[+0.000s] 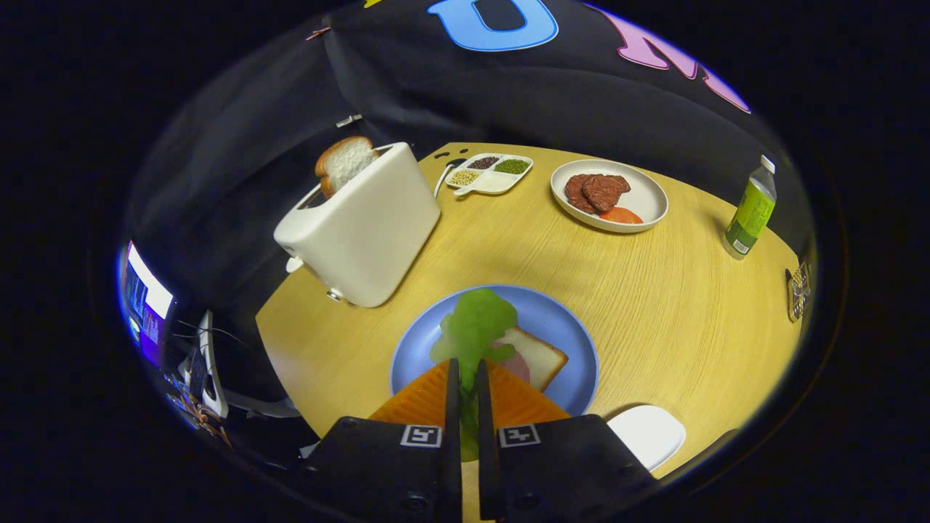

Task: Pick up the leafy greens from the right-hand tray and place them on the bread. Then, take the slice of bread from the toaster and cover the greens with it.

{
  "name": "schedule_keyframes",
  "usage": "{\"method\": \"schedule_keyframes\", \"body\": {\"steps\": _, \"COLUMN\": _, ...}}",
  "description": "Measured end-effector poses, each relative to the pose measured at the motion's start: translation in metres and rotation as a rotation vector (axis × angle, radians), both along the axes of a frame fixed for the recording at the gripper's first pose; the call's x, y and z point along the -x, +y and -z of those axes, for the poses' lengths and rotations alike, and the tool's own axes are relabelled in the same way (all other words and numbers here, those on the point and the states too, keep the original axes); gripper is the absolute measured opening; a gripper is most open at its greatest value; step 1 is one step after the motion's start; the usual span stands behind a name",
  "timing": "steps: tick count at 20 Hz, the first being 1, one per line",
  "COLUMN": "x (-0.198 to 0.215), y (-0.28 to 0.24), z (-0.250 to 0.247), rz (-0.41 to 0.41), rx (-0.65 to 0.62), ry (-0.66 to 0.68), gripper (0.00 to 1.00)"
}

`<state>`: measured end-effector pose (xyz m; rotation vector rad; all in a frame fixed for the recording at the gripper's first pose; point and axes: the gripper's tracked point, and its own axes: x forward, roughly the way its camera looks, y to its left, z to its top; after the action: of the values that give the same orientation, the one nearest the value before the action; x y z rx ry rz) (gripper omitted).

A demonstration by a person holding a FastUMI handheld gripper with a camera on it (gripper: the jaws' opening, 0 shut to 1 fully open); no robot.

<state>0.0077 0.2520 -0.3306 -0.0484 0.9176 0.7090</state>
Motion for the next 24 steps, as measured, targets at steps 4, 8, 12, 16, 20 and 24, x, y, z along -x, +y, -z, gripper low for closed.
{"method": "schedule_keyframes", "body": {"steps": 4, "x": 0.000, "y": 0.000, "z": 0.014, "rz": 0.003, "rx": 0.034, "ry": 0.022, "gripper": 0.28}}
{"method": "schedule_keyframes", "body": {"steps": 8, "x": -0.004, "y": -0.006, "z": 0.019, "rz": 0.011, "rx": 0.064, "ry": 0.008, "gripper": 0.48}}
{"method": "schedule_keyframes", "body": {"steps": 12, "x": -0.005, "y": -0.009, "z": 0.006, "rz": 0.031, "rx": 0.047, "ry": -0.018, "gripper": 0.84}}
{"method": "schedule_keyframes", "body": {"steps": 16, "x": -0.011, "y": -0.012, "z": -0.032, "rz": 0.085, "rx": 0.005, "ry": -0.107, "gripper": 0.99}}
{"method": "schedule_keyframes", "body": {"steps": 20, "x": -0.018, "y": -0.012, "z": -0.087, "rz": 0.139, "rx": -0.056, "ry": -0.232, "gripper": 0.99}}
{"method": "schedule_keyframes", "body": {"steps": 24, "x": -0.025, "y": -0.004, "z": -0.149, "rz": 0.153, "rx": -0.106, "ry": -0.363, "gripper": 0.99}}
